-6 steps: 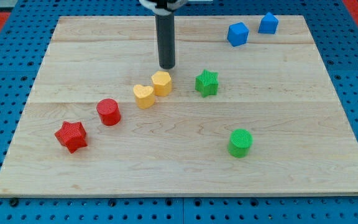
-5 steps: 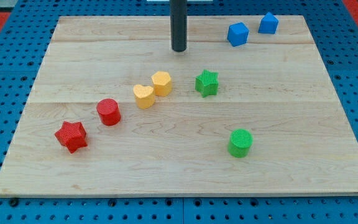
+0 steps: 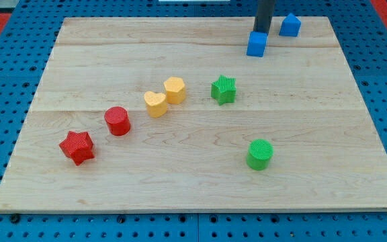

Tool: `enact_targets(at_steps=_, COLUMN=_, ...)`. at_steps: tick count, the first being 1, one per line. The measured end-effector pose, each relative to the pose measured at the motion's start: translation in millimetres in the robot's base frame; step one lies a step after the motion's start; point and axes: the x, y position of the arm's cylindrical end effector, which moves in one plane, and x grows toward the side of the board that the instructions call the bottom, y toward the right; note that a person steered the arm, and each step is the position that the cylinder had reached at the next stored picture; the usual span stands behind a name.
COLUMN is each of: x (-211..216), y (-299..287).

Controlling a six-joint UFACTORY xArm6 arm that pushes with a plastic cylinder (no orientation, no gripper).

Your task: Move the blue cube above the green circle

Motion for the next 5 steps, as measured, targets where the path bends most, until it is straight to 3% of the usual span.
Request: enact_targets(at_steps=5, x=130, y=-16)
